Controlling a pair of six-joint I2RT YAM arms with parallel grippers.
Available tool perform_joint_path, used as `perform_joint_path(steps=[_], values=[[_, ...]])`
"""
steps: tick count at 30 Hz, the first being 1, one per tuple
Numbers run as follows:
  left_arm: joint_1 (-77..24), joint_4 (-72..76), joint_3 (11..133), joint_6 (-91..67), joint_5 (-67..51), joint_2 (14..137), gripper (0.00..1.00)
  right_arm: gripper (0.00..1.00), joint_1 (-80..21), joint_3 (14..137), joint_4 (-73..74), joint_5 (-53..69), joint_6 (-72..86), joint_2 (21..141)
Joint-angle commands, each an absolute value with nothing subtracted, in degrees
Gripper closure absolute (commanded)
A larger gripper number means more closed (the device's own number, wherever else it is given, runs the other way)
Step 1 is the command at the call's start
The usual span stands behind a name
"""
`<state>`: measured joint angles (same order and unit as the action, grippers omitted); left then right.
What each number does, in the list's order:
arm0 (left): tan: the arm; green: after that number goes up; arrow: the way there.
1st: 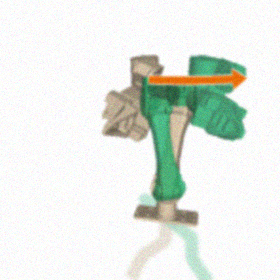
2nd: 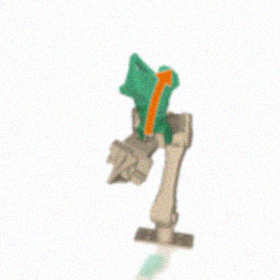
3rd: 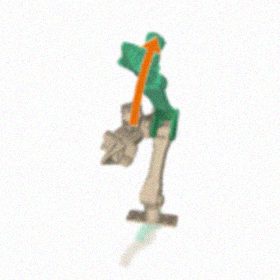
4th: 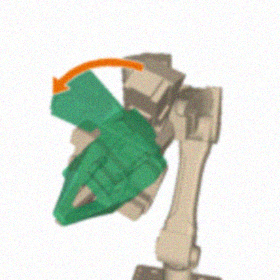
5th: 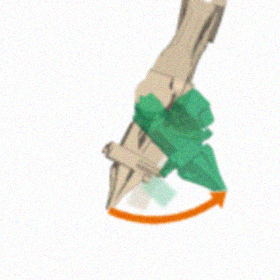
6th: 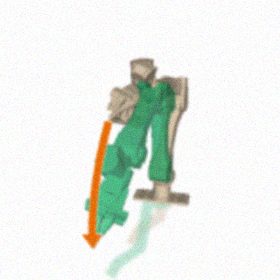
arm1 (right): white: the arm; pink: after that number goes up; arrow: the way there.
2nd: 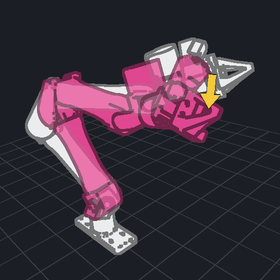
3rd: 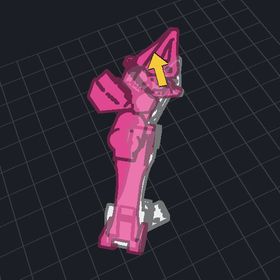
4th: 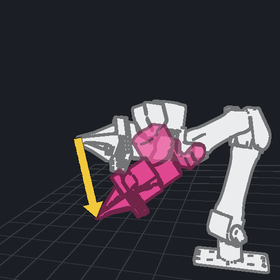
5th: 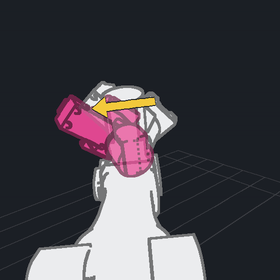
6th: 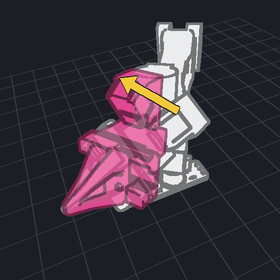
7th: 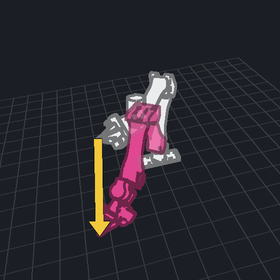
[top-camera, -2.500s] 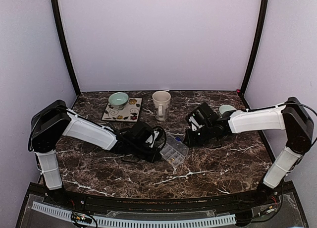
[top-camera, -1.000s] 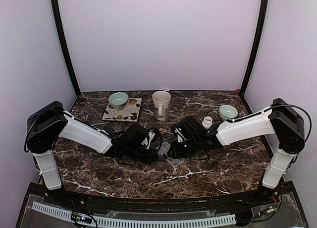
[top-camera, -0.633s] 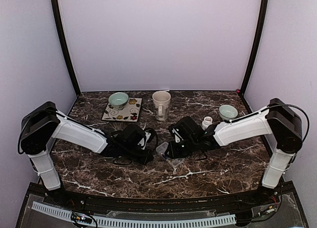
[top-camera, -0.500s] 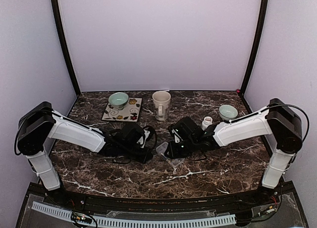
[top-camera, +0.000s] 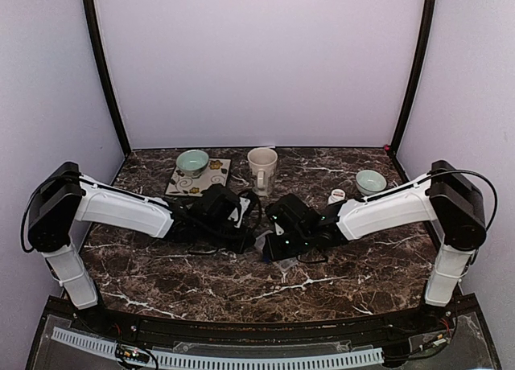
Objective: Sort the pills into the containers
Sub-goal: Close the lid of the pill container on the pill container.
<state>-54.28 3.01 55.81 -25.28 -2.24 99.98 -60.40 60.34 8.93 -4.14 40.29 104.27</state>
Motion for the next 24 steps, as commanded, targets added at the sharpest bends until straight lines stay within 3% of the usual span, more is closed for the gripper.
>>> perform_joint_path(steps=[1,24], values=[[-53.48,0.99,58.09,-23.67,-1.28,100.26,1.00,0.71,-61.17,58.92,18.21,-8.71,39.39,105.86],[-49.22,10.96,57.79,-26.63,-15.71,105.90,1.00,0.58,-63.49,58.54,17.98,-16.53,35.78,103.76]])
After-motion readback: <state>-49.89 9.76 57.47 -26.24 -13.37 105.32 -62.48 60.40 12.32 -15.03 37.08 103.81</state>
